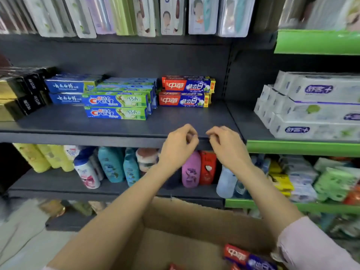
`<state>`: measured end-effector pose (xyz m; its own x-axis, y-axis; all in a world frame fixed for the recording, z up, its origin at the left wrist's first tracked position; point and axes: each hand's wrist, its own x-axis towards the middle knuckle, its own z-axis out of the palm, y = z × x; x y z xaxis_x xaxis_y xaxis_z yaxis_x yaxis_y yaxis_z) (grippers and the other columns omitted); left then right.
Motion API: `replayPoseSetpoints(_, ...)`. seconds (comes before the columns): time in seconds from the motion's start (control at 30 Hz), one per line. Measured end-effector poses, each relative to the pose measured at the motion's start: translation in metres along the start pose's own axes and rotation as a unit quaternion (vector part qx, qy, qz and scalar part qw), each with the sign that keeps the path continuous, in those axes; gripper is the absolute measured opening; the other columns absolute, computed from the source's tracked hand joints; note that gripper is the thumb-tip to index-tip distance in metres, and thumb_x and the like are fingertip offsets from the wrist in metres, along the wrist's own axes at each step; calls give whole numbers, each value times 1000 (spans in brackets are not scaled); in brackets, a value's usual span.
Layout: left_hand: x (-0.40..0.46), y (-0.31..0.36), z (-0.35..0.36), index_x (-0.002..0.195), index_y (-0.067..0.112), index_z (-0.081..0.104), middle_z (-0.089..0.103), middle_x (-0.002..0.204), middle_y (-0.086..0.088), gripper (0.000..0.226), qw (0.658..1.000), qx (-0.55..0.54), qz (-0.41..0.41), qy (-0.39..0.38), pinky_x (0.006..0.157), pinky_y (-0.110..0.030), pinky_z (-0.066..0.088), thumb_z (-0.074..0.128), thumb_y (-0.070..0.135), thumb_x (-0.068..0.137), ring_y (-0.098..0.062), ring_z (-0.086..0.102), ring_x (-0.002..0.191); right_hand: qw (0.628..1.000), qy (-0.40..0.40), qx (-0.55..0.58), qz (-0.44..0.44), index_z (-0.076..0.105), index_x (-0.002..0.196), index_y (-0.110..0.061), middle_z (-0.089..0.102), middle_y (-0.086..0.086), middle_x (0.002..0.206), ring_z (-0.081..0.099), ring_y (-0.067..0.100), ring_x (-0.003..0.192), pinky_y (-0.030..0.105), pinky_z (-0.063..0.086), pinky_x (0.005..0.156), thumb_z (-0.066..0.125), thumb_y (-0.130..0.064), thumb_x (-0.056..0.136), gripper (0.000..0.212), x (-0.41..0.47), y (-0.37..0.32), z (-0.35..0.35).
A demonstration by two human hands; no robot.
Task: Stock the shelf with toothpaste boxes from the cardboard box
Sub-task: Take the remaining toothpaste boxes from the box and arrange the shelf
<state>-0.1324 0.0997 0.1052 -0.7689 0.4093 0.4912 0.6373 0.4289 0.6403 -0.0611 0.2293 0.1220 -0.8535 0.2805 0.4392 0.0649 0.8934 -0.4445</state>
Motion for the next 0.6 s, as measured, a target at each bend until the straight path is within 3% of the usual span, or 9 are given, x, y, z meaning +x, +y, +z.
replayPoseSetpoints(0.2,-92,-9,12,95,16,64,70,89,0,13,988,44,-61,-137,77,-33,50,55,23,88,-23,64,89,985,-125,-62,99,64,111,-20,64,8,112,59,30,106,40,49,80,46,-21,93,26,-108,8,26)
replayPoseSetpoints(0.43,-161,-29,79,93,18,63,69,103,-6,13,937,64,-131,-316,86,-36,51,54,24,87,-26,62,100,919,-283,-98,256,59,123,-15,56,13,128,53,32,118,41,46,94,49,-21,92,33,-202,70,58)
replayPoseSetpoints(0.6,-180,-33,149,119,12,58,62,121,-11,30,884,112,-85,-445,94,-40,49,54,22,92,-28,58,111,866,-358,-133,322,41,135,-10,41,15,137,40,33,129,43,40,102,54,-26,92,47,-232,134,76)
